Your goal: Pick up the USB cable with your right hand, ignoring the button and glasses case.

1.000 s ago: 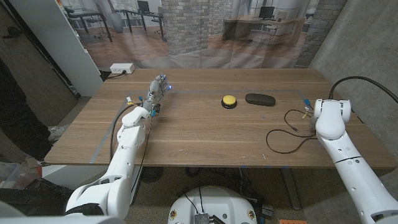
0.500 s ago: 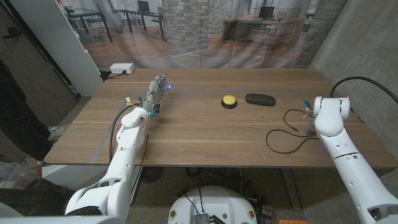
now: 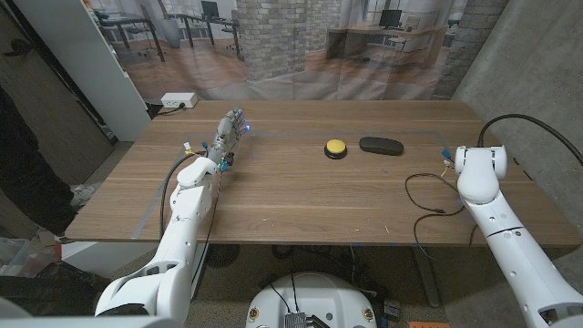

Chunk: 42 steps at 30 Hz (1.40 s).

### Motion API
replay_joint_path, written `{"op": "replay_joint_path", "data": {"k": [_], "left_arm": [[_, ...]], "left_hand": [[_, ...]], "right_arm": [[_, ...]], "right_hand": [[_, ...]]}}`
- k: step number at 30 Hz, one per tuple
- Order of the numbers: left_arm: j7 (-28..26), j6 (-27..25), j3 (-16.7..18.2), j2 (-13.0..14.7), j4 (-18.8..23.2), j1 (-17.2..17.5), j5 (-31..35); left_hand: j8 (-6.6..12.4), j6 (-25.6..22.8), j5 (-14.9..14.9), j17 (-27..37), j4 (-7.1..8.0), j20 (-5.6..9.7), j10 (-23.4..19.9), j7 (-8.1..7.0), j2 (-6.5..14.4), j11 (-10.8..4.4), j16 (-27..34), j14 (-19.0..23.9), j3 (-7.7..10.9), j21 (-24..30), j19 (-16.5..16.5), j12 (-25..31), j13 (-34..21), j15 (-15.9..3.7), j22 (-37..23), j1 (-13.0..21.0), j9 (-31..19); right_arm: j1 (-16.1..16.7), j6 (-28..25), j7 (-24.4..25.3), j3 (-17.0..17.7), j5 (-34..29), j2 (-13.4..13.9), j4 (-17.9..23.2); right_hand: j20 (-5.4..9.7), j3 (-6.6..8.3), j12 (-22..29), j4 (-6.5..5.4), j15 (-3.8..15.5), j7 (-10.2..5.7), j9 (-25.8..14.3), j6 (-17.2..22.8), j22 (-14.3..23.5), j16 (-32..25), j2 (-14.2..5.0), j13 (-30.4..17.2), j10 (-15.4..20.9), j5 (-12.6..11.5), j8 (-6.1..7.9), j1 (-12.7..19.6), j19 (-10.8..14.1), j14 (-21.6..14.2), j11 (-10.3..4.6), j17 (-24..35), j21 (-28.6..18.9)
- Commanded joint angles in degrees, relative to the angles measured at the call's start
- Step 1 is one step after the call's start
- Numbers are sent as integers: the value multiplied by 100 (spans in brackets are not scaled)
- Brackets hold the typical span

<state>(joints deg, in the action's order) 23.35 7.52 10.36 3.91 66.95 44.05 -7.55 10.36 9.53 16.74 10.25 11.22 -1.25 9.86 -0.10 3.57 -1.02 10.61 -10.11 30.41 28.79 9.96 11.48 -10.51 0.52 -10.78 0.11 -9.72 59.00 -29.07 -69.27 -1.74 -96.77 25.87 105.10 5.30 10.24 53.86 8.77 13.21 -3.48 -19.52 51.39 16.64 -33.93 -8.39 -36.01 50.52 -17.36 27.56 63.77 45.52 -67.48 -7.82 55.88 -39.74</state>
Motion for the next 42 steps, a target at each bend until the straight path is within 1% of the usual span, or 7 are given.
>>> {"op": "replay_joint_path", "data": {"k": [1,12,17,24,30,42], "left_arm": [[0,-16,-20,2,-17,-21,18],[14,-3,-23,1,-6,-24,13],[9,-31,-14,1,59,16,5],[12,-39,2,-7,139,77,-17],[20,-43,14,-17,217,135,-39],[14,-75,46,-21,401,260,-70]], "left_hand": [[5,520,31,21,-14,7,436,18,688,16,22,-687,-18,-31,257,9,-13,14,-32,13,-31],[6,519,32,20,-14,6,436,23,688,17,23,-686,-22,-33,255,9,-13,18,-32,13,-31],[7,517,32,20,-14,6,434,24,688,18,22,-687,-23,-34,254,10,-13,16,-32,14,-31],[6,519,33,20,-14,6,436,24,689,22,23,-685,-24,-36,254,10,-13,17,-32,14,-31],[8,515,33,20,-15,5,434,24,691,22,23,-684,-25,-37,252,11,-13,18,-32,15,-31],[8,514,34,20,-14,6,433,25,692,22,23,-684,-28,-40,251,12,-13,19,-32,15,-31]], "right_arm": [[233,-128,720,71,15,-67,241],[383,-120,1149,161,138,-121,474],[486,-144,1471,192,172,-158,603],[595,-136,1753,234,212,-184,757],[679,-130,1876,286,219,-197,895],[815,-65,2159,373,307,-231,1102]], "right_hand": [[134,10,51,-65,-20,-8,-70,-5,37,-5,-110,-110,-61,25,63,193,-66,42,-41,81,-82],[196,2,56,-132,-20,-28,-155,-51,89,35,-117,-211,-118,74,131,190,-207,121,-53,222,-191],[216,-3,60,-161,-25,-33,-196,-66,113,51,-120,-256,-138,89,165,189,-258,156,-50,291,-250],[242,-17,70,-195,-27,-57,-251,-83,143,75,-110,-323,-160,104,210,182,-336,210,-46,388,-326],[263,-28,73,-224,-26,-53,-280,-73,168,89,-110,-370,-170,108,249,182,-381,239,-67,481,-409],[292,-46,79,-256,-29,-56,-314,-96,201,103,-101,-446,-193,104,284,193,-492,274,-44,637,-528]]}}
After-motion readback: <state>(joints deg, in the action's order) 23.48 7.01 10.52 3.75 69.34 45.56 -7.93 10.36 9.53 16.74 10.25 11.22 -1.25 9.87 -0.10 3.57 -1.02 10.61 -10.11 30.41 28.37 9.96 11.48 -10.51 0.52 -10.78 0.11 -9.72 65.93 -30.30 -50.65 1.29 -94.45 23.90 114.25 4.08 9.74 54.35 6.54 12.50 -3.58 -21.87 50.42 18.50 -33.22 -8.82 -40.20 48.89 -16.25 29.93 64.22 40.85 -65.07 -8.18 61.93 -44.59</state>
